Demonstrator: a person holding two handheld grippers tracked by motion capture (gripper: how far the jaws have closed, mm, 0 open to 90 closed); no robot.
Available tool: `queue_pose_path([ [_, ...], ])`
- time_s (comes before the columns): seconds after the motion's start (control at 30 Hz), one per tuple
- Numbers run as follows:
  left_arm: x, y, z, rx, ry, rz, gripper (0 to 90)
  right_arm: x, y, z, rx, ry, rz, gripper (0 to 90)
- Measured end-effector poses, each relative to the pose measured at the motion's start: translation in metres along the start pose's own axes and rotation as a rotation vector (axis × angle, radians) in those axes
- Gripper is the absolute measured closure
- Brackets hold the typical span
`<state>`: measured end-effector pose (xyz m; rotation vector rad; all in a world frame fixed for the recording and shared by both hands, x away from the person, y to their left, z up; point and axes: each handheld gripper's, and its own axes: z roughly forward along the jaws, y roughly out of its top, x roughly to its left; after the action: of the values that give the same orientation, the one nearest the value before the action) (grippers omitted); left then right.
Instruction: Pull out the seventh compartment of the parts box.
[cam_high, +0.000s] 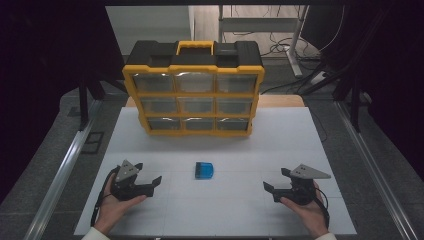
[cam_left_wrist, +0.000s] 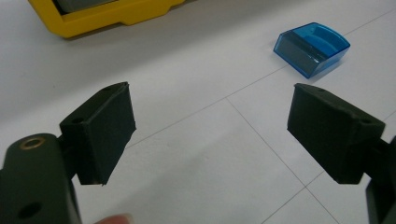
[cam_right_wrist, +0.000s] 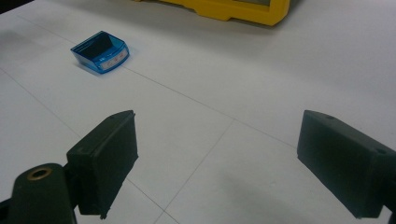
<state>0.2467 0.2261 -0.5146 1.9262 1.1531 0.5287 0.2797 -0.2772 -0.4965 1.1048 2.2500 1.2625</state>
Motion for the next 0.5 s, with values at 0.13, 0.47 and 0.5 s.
queue_pose_path([
  [0.13, -0.0001, 0.0001, -0.0005, -0.003, 0.003, -0.004, 15.3, -0.0007, -0.0004, -0.0010, -0.003, -0.001, 0.011, 12.8],
  [0.47, 0.0000, 0.0001, -0.0019, -0.009, 0.014, -0.003, 15.1, -0.0012, 0.0001, 0.0009, 0.000, 0.003, 0.015, 12.8],
  [0.5, 0.0003, 0.0002, -0.0021, -0.011, 0.018, -0.005, 15.1, -0.0011, -0.0001, 0.0007, 0.001, 0.003, 0.015, 12.8],
])
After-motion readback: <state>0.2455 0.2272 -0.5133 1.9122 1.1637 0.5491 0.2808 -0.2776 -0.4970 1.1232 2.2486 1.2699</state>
